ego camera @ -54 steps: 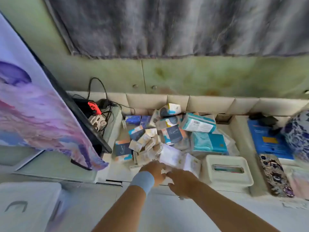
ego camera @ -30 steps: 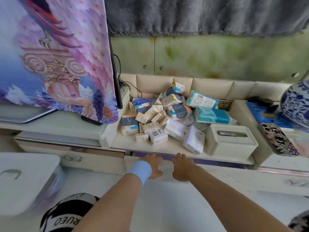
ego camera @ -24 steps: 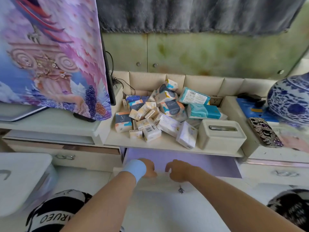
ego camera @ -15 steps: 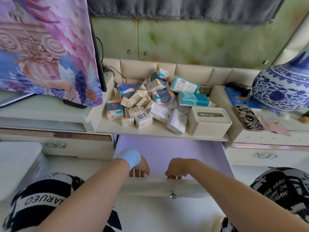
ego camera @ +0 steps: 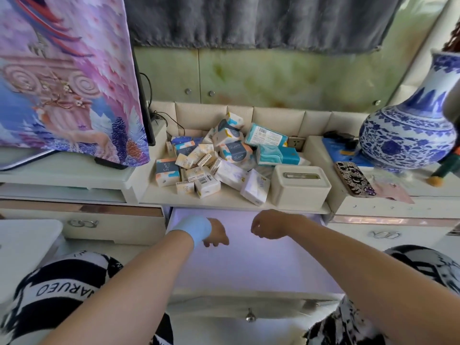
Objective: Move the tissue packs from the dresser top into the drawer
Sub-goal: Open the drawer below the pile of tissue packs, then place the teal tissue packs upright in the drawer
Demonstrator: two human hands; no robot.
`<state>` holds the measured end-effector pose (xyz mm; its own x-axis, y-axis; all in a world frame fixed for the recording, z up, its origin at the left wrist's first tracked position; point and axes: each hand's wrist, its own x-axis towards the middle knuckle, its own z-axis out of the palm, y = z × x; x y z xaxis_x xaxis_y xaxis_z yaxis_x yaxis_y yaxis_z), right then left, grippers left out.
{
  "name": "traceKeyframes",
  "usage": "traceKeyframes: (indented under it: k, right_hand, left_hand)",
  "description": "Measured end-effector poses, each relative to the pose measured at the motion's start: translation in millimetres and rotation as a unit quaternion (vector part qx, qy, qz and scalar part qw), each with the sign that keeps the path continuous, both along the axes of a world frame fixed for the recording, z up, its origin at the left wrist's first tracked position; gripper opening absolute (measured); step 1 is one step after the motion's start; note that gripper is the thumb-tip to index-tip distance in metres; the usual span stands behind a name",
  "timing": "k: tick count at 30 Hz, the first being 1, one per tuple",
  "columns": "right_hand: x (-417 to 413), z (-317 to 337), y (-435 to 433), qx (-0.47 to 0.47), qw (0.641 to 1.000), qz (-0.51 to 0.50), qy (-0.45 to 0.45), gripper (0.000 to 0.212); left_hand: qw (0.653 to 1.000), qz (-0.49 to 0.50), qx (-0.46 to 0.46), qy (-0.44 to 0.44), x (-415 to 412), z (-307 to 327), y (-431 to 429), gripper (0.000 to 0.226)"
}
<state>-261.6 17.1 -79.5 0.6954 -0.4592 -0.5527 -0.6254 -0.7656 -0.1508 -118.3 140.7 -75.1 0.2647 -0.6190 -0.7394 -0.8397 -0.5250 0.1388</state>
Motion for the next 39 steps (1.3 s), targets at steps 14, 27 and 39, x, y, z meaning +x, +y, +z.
traceKeyframes:
  k: [14,27,39]
  right_hand:
    - [4,48,-155,-0.154,0.967,-0.121,-0.163,0.041]
    - [65,11,-274,-0.056,0.852,-0.463,-0.237,0.063]
    - [83,13,-272,-0.06,0.846,-0.391,-0.357,0.041]
  left_hand:
    - [0.964,-0.004,-0.259,-0.054,41,54,-128,0.04]
    - [0.917,0.126,-0.37,0.081,48,4,-274,0.064]
    - [0.768,0.407,-0.322,0.375,98,4,-276,0.034]
